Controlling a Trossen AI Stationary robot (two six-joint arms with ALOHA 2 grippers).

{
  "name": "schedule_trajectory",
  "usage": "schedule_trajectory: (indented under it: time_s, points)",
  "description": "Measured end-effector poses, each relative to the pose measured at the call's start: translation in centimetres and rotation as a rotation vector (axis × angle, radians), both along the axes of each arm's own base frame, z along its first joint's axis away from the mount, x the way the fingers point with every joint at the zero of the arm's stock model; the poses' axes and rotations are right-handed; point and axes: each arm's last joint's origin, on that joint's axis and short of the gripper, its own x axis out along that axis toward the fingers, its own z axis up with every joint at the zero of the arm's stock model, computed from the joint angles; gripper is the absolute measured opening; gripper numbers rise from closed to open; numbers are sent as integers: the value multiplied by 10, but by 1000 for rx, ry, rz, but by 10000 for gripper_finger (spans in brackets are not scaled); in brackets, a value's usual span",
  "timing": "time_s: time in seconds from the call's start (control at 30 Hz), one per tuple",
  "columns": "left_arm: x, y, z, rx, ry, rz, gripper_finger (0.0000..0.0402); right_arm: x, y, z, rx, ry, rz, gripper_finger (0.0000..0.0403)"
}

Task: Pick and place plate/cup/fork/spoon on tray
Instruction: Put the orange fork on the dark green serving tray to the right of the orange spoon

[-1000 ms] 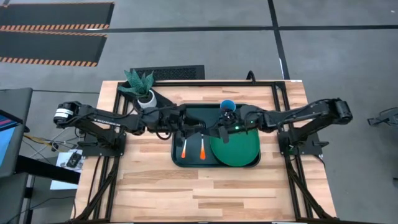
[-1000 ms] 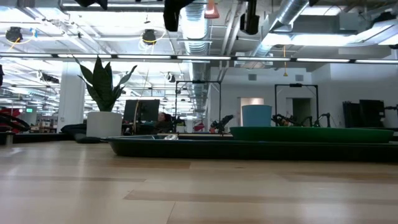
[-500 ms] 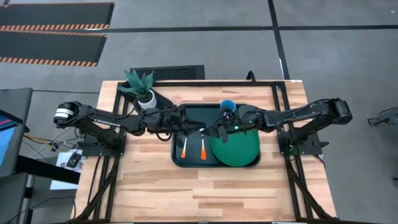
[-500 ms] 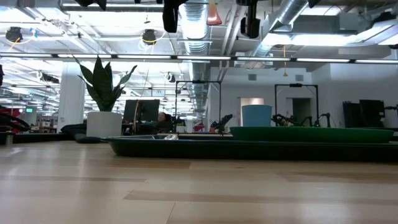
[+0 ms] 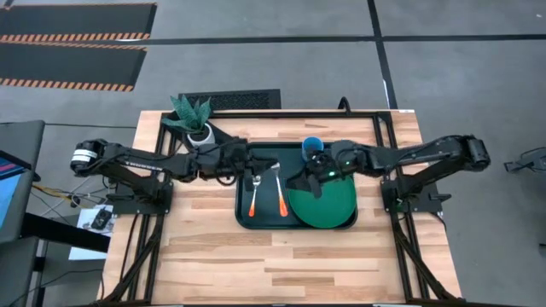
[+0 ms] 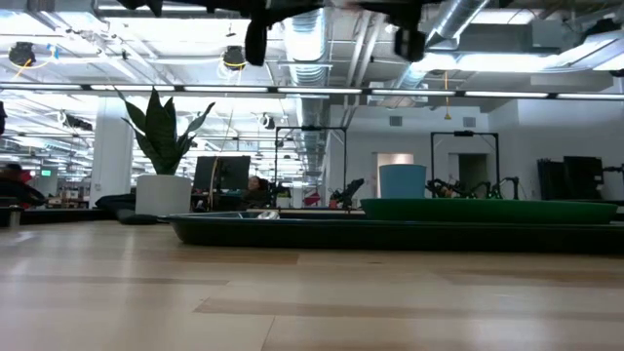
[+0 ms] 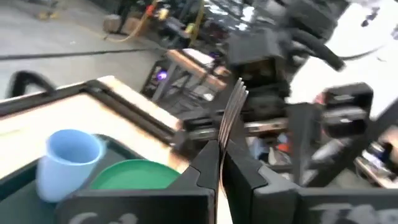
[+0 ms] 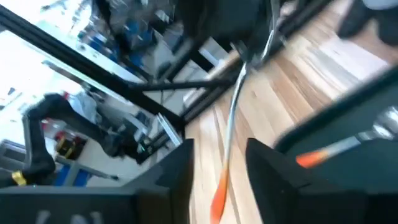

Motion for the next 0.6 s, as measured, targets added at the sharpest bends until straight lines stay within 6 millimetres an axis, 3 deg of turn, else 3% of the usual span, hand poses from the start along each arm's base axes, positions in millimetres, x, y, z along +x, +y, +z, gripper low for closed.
schedule_trajectory:
  time_s: [0.23,0.43,0.6]
  points:
    - [-11,21,-20,-61,239,29,0,-58,1,13,-4,199,-33,210]
    - [6,25,-63,-117,385,-48,0,-98,10,27,-39,211,-160,203]
    - [24,37,-96,-141,433,-61,0,-110,16,34,-45,168,-211,191]
